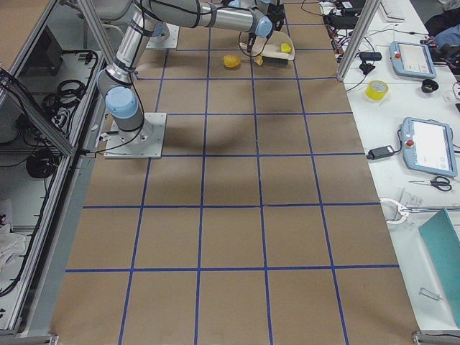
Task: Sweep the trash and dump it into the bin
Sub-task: 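Sweep the sponge and bread into the dustpan with the right-held brush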
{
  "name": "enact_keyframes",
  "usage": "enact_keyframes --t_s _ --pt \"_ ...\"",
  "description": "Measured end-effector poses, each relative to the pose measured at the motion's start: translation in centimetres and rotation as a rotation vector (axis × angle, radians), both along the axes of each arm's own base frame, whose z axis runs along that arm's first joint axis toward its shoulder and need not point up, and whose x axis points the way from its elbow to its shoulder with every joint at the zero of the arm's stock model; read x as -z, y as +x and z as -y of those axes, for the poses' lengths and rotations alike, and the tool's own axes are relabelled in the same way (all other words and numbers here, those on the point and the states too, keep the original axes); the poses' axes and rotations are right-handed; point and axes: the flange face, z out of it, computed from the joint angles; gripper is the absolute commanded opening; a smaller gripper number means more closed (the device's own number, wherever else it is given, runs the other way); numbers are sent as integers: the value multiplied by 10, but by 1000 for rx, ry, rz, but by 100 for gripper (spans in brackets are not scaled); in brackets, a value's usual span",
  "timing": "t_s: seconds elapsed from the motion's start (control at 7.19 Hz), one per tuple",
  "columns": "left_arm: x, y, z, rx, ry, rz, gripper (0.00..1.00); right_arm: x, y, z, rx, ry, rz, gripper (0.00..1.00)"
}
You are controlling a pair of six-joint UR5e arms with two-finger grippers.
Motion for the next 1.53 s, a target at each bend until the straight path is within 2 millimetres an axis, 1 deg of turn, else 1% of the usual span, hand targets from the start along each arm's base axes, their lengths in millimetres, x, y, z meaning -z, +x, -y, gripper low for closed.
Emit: enact_keyframes --t_s 0.14,0.28,0.42,0.56,0.7,0.97,1.11,1.39,1.53 --pt "0 0 0 -1 0 1 5 -6 20 -4 -1 -5 30 0" --pt "0 0 0 -1 0 2 5 -12 35 -9 -2 -12 49 0" --pt "-1 0 0 0 -1 2 5 -19 42 -13 1 -16 54 0" --pt "-2 0 0 5 -3 1 5 -25 41 -13 -3 -19 48 0" --pt "-3 0 0 11 -4 2 5 -37 34 -10 -4 -25 44 0" --pt "-4 0 -2 17 -5 2 5 -68 6 -1 14 -13 28 0" --pt "-5 1 -2 17 -6 2 5 -82 -14 4 18 0 6 0" --pt "-3 1 -7 15 1 1 5 -102 -63 15 11 43 -60 0" --pt "-1 2 -14 13 12 0 5 -106 -88 15 5 68 -79 0"
